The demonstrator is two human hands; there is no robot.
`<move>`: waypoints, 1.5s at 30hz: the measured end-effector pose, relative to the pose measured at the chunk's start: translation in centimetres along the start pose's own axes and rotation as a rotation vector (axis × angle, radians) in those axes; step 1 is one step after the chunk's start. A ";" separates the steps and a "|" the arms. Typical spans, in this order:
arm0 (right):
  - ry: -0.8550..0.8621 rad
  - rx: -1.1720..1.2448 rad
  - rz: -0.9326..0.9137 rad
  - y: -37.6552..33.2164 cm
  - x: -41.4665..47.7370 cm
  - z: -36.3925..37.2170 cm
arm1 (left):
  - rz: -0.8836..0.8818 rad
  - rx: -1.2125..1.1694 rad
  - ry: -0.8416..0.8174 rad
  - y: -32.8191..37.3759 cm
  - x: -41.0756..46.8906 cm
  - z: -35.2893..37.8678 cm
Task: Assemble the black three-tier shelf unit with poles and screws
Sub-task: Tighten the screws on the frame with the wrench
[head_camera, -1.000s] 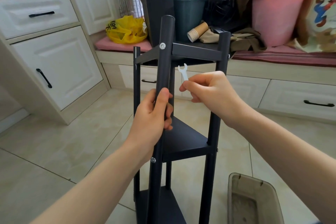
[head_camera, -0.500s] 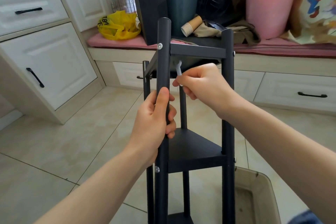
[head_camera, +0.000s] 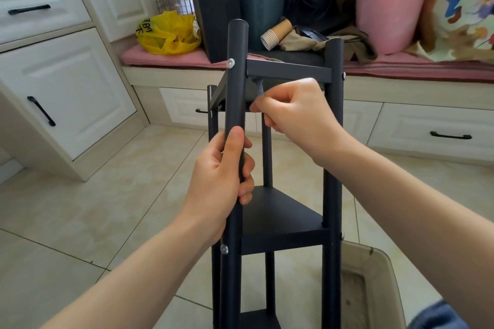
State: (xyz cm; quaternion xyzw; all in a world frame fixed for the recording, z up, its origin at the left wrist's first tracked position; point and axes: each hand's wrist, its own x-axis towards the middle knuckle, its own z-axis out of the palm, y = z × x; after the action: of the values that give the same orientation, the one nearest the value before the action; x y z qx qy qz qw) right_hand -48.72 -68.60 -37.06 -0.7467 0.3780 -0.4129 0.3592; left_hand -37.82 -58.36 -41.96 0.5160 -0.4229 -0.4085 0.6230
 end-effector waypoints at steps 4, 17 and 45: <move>0.007 -0.027 -0.048 -0.3 0.1 0.2 | 0.011 0.006 -0.016 0.0 -0.1 -0.1; 0.014 -0.047 -0.073 -0.1 0.6 0.8 | 0.010 -0.002 -0.030 0.1 -0.6 -0.2; 0.267 -0.007 -0.269 2.0 0.2 3.7 | 0.019 -0.026 -0.060 -0.1 -1.1 0.1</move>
State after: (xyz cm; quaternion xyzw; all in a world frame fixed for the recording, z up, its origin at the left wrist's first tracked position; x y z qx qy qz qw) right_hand -45.85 -68.88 -40.15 -0.7304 0.3203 -0.5514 0.2449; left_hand -38.23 -57.37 -42.12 0.4915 -0.4410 -0.4234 0.6203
